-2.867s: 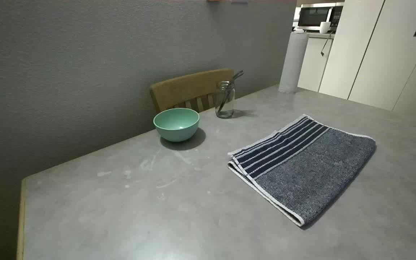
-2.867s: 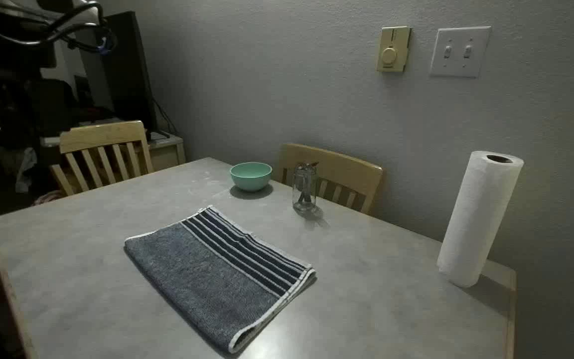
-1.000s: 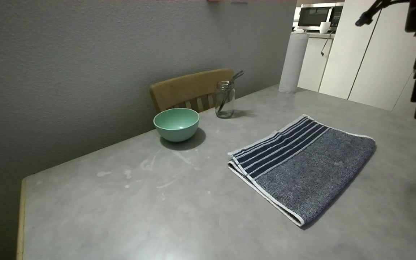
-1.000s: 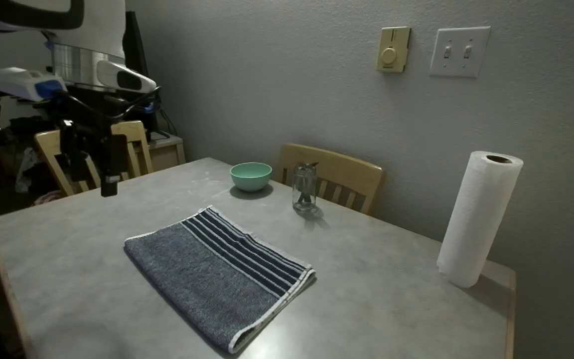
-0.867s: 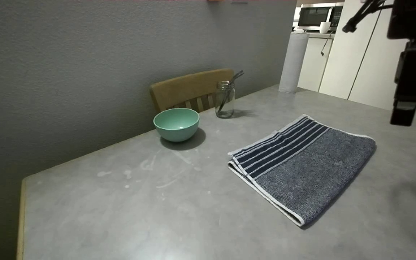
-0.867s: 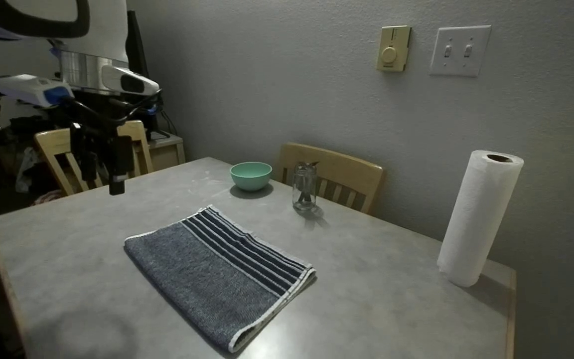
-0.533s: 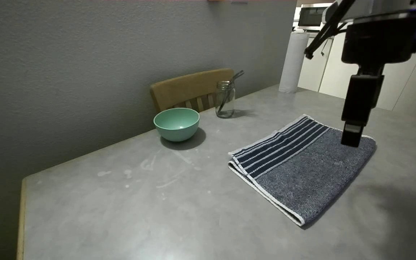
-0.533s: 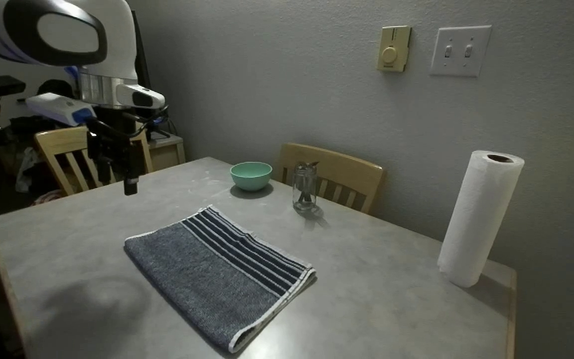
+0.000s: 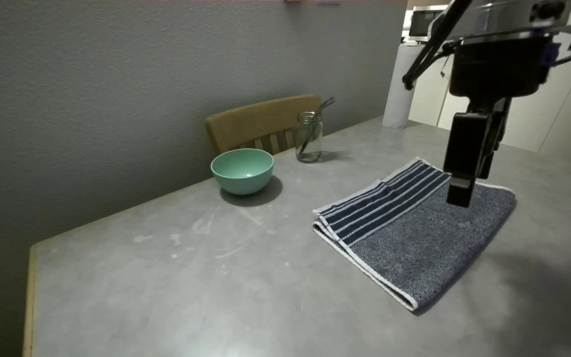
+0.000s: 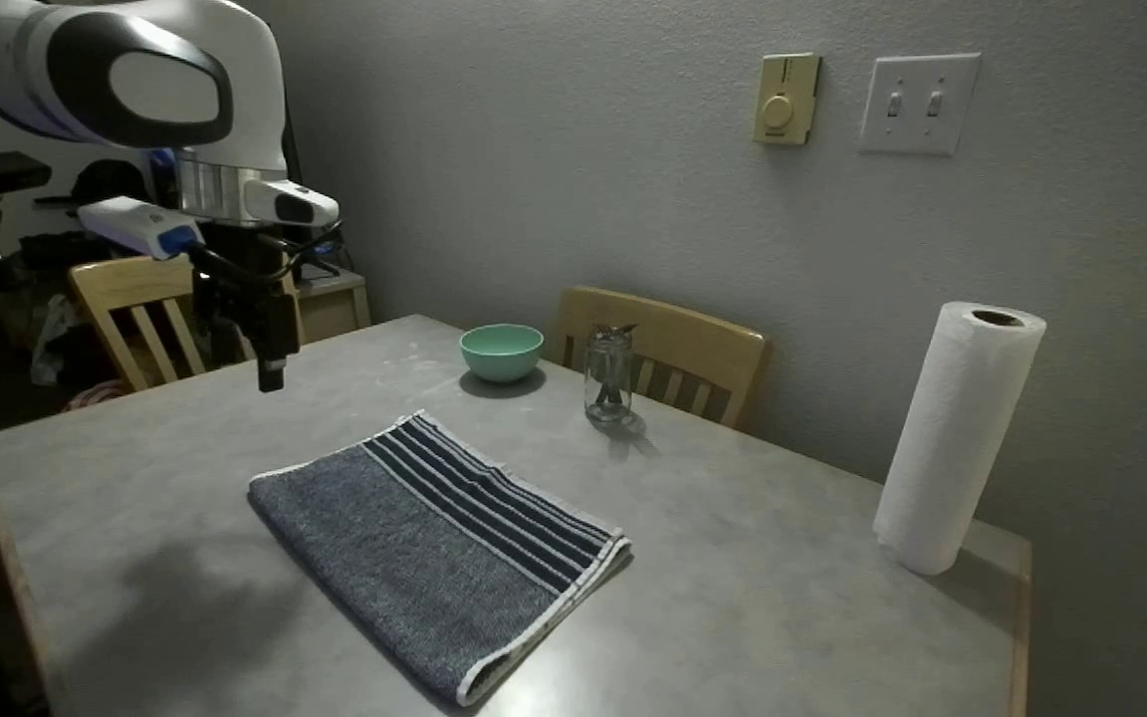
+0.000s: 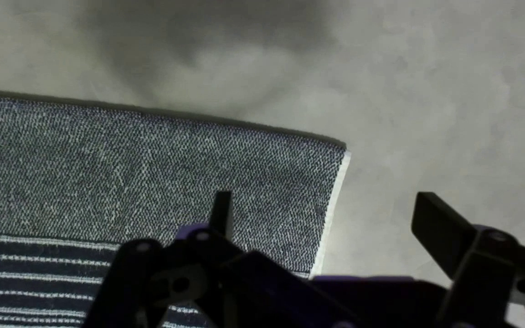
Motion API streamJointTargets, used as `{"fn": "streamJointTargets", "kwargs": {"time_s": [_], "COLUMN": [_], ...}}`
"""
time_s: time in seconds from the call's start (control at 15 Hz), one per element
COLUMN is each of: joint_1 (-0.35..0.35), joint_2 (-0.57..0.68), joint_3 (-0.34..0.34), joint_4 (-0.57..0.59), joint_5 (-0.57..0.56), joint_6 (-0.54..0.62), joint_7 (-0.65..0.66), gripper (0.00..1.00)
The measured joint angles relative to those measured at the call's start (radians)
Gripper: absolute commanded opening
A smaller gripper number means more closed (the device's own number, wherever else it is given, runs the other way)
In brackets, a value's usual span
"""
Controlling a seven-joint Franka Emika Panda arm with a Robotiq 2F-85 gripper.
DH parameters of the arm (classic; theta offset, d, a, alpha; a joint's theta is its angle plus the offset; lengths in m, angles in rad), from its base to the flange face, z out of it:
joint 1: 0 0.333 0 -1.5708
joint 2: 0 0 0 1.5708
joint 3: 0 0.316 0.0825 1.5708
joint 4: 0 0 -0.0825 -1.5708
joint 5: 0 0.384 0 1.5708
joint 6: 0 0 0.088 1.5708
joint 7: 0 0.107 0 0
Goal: Fold the towel in half from left to right
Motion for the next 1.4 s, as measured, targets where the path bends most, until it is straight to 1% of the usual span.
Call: {"fn": "streamJointTargets", "kwargs": {"time_s": [0.13, 0.33, 0.53, 0.87, 1.2, 1.4], "joint_1": [0.009, 0.044, 0.066, 0.067, 0.069, 0.073], "joint_2": [0.063, 0.197, 0.303, 0.324, 0.341, 0.376], "joint_3": [0.017, 0.027, 0.026, 0.025, 0.024, 0.021], "joint_4": [0.045, 0.142, 0.223, 0.242, 0.244, 0.263], "joint_5": [-0.020, -0.099, -0.122, -0.118, -0.118, -0.119], "joint_6": [0.020, 0.031, 0.026, 0.029, 0.064, 0.068], "joint_7": [0.068, 0.200, 0.235, 0.229, 0.244, 0.246], "gripper": [1.00, 1.00, 1.00, 1.00, 1.00, 1.00]}}
